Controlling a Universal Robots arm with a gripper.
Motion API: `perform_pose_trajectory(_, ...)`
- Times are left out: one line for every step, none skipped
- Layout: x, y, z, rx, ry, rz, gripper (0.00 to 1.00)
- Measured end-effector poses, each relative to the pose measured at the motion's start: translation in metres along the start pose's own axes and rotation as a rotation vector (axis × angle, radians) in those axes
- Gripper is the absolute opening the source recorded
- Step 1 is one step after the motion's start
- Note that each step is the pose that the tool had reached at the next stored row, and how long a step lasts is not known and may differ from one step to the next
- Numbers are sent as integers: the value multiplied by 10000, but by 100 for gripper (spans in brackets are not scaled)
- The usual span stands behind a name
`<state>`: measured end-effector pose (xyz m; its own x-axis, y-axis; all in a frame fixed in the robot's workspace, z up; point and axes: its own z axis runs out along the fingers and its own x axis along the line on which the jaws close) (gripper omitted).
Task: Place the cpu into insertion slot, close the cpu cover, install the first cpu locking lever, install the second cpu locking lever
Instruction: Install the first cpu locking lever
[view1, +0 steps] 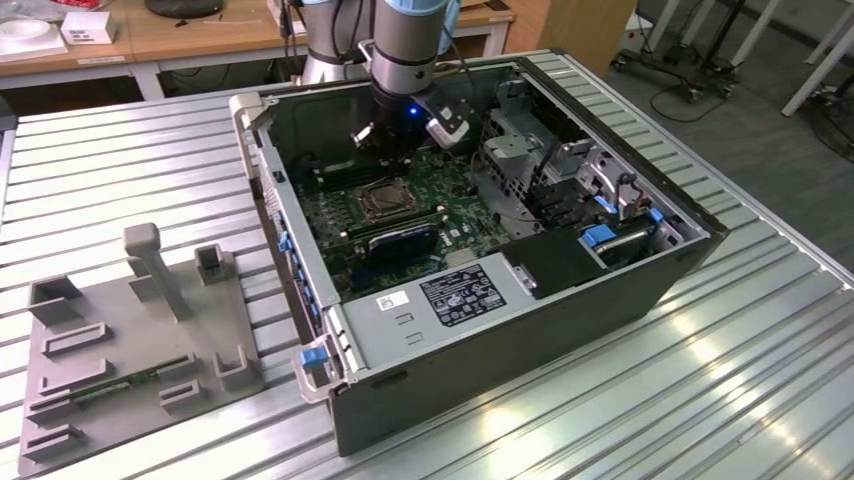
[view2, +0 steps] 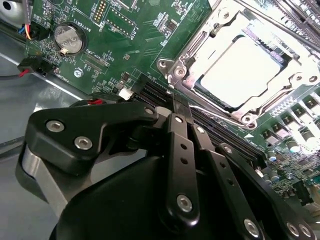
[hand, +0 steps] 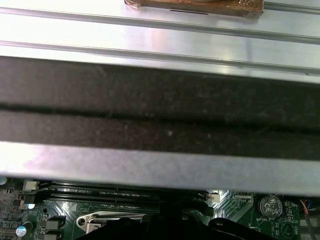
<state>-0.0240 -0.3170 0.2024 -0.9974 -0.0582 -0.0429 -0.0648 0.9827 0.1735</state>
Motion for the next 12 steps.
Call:
perform_pose_trajectory(0, -1, 3, 4, 0, -2, 10)
perform_pose_trajectory(0, -1, 6, 7, 0, -2, 10)
perform_pose_trajectory(0, -2, 9, 12, 0, -3, 10)
perform_pose_trajectory(0, -3, 13, 15, 1, -2, 10)
perform_pose_trajectory(1, -3, 16, 19, 1, -1, 10)
perform_pose_trajectory(1, -4, 20, 23, 1, -2, 10)
perform_pose_trajectory(1, -5, 23, 27, 2, -2, 10)
perform_pose_trajectory(1, -5, 25, 32, 2, -2, 10)
perform_pose_trajectory(1, -5, 27, 37, 3, -2, 10)
perform_pose_trajectory(2, -6, 29, 43, 3, -2, 10)
perform_pose_trajectory(2, -7, 30, 49, 4, -2, 10)
perform_pose_trajectory(2, -7, 30, 57, 4, -3, 10)
